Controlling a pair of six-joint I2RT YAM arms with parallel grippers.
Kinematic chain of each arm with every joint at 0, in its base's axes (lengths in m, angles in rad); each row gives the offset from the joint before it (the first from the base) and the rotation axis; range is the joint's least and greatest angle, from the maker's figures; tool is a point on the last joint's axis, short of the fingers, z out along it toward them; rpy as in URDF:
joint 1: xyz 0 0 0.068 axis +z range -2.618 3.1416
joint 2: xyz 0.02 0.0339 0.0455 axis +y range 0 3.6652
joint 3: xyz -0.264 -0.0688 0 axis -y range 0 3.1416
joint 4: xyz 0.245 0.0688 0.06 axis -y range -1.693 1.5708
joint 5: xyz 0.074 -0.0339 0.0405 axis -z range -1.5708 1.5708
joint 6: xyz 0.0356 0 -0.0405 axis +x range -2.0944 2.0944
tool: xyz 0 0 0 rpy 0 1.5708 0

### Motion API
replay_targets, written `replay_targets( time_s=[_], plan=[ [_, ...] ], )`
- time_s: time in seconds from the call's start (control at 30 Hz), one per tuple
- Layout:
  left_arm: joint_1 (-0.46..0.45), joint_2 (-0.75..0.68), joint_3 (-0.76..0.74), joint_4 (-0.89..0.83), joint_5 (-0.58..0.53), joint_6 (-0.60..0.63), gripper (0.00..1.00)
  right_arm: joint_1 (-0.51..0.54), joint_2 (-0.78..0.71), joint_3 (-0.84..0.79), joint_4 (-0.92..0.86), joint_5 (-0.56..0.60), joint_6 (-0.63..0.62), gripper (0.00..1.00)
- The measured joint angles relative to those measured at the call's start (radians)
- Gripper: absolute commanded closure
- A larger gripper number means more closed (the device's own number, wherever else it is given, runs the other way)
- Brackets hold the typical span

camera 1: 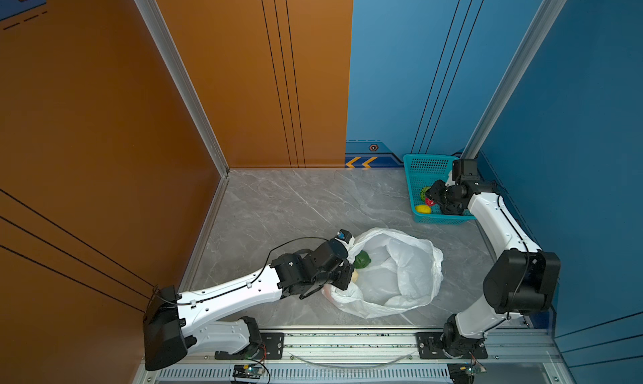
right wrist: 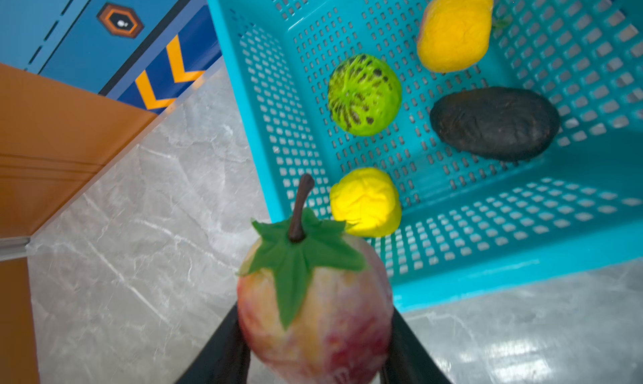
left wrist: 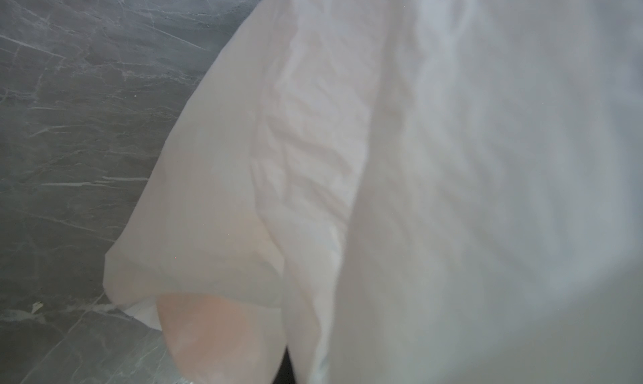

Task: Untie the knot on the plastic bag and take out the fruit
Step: 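Lift the peach out and carry it over the teal basket, then open the right gripper to drop the peach into the basket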

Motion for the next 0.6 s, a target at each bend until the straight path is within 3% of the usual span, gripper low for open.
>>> replay_targets(
  time_s=[0.23, 0.6],
  plan=[
    [0.0, -0.01, 0.0, 0.0, -0.001, 0.0, 1.0, -0.075, 0.187, 0.08, 0.026, 0.015, -0.028, 0.56],
    [0.0, -0.015, 0.0, 0.0, -0.003, -0.001, 1.0, -0.091, 0.233, 0.083, 0.025, 0.041, -0.053, 0.24]
  ],
)
